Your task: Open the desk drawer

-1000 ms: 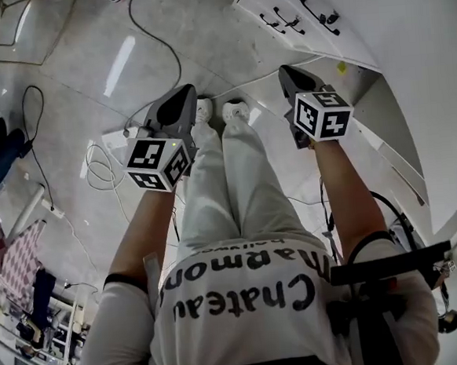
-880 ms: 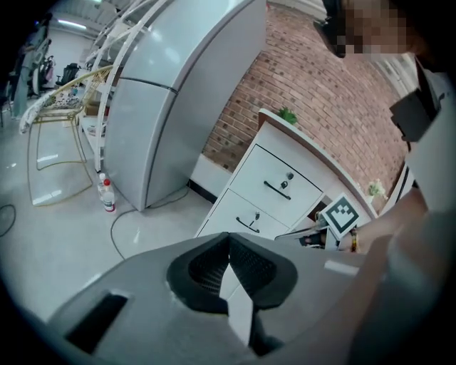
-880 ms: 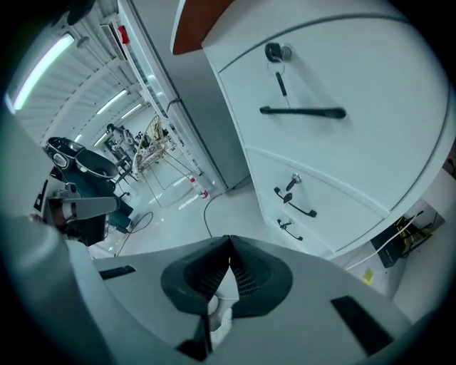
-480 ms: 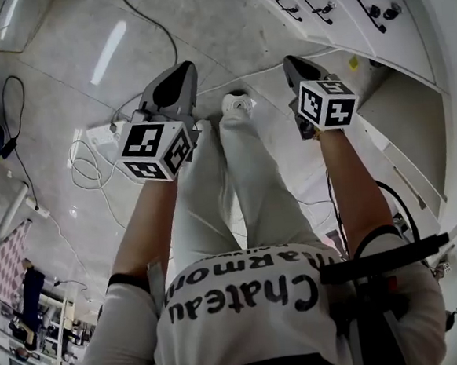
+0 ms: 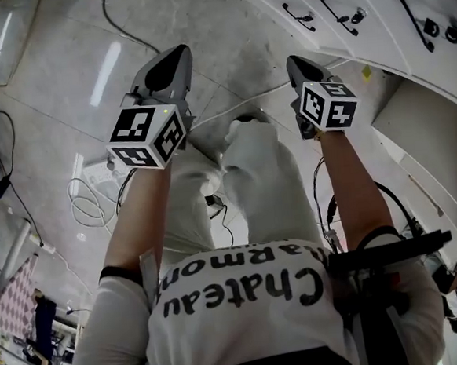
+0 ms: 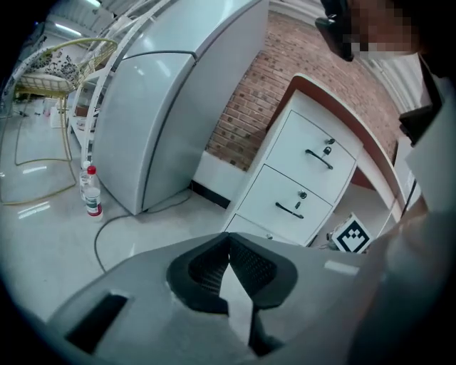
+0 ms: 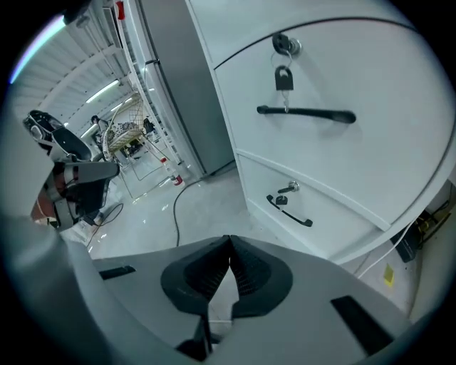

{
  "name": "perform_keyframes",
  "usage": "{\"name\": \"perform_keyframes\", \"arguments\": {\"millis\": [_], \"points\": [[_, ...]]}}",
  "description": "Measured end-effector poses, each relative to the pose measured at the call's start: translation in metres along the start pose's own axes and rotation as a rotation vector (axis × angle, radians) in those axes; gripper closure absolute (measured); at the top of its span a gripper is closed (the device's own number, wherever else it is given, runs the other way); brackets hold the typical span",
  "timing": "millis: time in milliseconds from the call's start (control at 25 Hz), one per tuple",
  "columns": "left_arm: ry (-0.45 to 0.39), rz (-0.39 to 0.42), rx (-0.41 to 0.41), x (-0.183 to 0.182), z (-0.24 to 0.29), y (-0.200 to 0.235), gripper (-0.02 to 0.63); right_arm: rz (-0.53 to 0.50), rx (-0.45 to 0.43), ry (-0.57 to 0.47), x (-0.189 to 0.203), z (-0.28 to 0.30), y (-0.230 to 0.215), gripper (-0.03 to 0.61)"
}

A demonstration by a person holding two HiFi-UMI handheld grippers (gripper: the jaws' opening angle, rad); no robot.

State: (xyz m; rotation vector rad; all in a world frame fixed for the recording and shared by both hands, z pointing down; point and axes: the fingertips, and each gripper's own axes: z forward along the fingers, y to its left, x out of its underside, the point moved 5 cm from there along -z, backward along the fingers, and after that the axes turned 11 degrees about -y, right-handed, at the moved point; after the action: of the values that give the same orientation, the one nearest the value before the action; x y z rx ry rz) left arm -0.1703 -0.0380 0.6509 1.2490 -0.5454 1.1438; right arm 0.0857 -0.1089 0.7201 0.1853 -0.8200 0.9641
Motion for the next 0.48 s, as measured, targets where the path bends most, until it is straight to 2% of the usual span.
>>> {"name": "perform_keyframes", "arguments": {"millis": [200, 480], "points": [[-0.038, 0.005, 0.034, 0.016, 0.045, 0.021, 0.598, -0.038, 0.03, -0.034, 0.01, 0.037, -0.023, 0.565], [-0.111, -0.004, 0.091, 0.019, 0.093, 0.041, 0.598, -0.12, 0.092, -0.112, -0.002, 0.077, -0.066, 0.565]]}}
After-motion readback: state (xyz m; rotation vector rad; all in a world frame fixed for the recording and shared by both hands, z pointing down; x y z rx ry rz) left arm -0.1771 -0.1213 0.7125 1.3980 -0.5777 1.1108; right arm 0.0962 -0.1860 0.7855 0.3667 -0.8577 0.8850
